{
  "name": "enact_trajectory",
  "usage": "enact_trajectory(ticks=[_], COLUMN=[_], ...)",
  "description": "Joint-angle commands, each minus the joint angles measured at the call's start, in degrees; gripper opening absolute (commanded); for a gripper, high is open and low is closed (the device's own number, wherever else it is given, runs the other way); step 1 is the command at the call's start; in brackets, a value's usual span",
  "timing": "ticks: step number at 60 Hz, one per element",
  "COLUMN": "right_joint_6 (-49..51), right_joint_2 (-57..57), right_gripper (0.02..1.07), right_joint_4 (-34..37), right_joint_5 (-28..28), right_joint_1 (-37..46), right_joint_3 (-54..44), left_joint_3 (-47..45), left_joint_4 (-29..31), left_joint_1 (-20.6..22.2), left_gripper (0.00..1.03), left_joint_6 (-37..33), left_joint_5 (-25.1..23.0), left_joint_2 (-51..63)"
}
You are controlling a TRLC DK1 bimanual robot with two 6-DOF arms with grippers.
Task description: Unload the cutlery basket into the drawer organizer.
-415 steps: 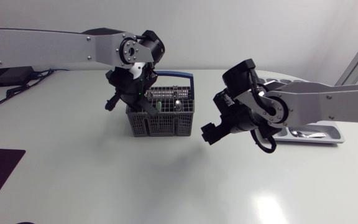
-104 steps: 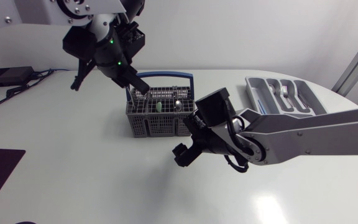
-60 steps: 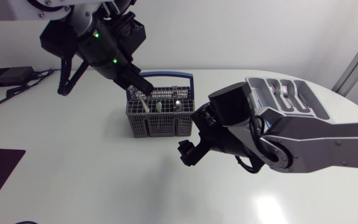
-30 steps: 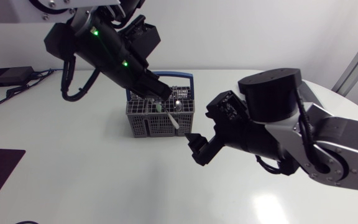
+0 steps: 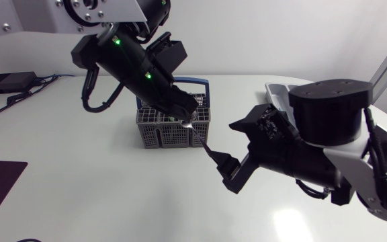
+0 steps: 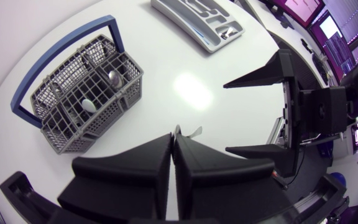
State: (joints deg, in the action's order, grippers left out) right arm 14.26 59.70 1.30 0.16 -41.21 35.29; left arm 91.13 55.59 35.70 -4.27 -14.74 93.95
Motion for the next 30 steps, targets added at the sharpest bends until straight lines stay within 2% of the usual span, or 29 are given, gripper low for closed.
enact_trajectory(ticks=[1, 15, 30], right_joint_6=[1.65, 2.09, 2.61], right_joint_2=[-1.08, -0.64, 4.72], right_gripper=[1.02, 1.02, 0.93], right_joint_4=[-0.33, -3.15, -7.1], right_joint_5=[0.8, 2.3, 2.65], right_joint_1=[-0.27, -0.45, -0.62], right_joint_3=[-2.33, -3.56, -2.42], left_joint_3=[1.59, 1.42, 1.94], left_joint_4=[-0.22, -2.51, -2.95], left_joint_1=[-0.37, 0.6, 1.56], left_gripper=[0.04, 0.04, 0.04], left_joint_6=[1.11, 1.11, 1.11], left_joint_5=[-2.22, -4.77, -6.7], left_joint_2=[1.67, 3.17, 5.19])
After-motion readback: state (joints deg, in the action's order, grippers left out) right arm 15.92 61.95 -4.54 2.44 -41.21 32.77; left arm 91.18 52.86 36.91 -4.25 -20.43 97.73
